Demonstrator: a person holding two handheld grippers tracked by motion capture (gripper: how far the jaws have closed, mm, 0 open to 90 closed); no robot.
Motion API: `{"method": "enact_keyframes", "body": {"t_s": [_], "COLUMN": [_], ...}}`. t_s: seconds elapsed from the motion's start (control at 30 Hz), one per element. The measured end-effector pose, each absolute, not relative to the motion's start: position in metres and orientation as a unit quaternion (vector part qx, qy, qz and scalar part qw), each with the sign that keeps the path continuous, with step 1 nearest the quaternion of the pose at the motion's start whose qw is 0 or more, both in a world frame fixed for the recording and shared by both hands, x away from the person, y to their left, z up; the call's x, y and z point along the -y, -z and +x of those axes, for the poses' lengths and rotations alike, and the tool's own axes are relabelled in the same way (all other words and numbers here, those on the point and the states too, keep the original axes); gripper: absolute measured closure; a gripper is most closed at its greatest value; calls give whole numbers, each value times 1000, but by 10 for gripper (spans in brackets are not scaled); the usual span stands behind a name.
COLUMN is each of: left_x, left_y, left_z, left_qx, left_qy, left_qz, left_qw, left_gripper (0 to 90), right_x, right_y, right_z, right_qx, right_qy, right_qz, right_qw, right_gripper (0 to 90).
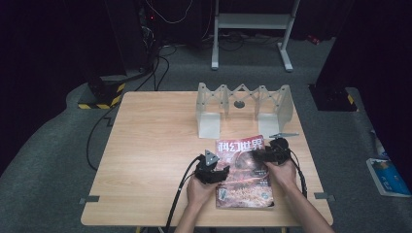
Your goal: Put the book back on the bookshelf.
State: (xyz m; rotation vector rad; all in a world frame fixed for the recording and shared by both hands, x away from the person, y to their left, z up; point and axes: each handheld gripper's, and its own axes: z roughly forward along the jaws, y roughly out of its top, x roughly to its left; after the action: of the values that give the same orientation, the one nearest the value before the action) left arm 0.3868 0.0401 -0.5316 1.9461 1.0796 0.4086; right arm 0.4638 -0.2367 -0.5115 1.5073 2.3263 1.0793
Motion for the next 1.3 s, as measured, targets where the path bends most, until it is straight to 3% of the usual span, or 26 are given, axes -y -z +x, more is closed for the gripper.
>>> {"method": "enact_keyframes", "body": {"t_s": [0.3, 0.73, 1.3], "left_x": [-40, -39, -39], "left_y": [532, 532, 533], "left_z": [387, 386, 386], "left_qx": [-432, -434, -436], "left_qy": [-166, -169, -172], "left_qz": [778, 776, 774], "left_qw": [425, 425, 426], "left_gripper": [365, 364, 374], "right_x": [234, 234, 245], "right_y": [508, 497, 493], "right_z": [465, 458, 455], "right_qx": [-785, -796, -795], "right_qy": [-348, -360, -400], "right_qz": [505, 473, 455], "right_qw": [85, 113, 19], "right_gripper": [344, 576, 632]}}
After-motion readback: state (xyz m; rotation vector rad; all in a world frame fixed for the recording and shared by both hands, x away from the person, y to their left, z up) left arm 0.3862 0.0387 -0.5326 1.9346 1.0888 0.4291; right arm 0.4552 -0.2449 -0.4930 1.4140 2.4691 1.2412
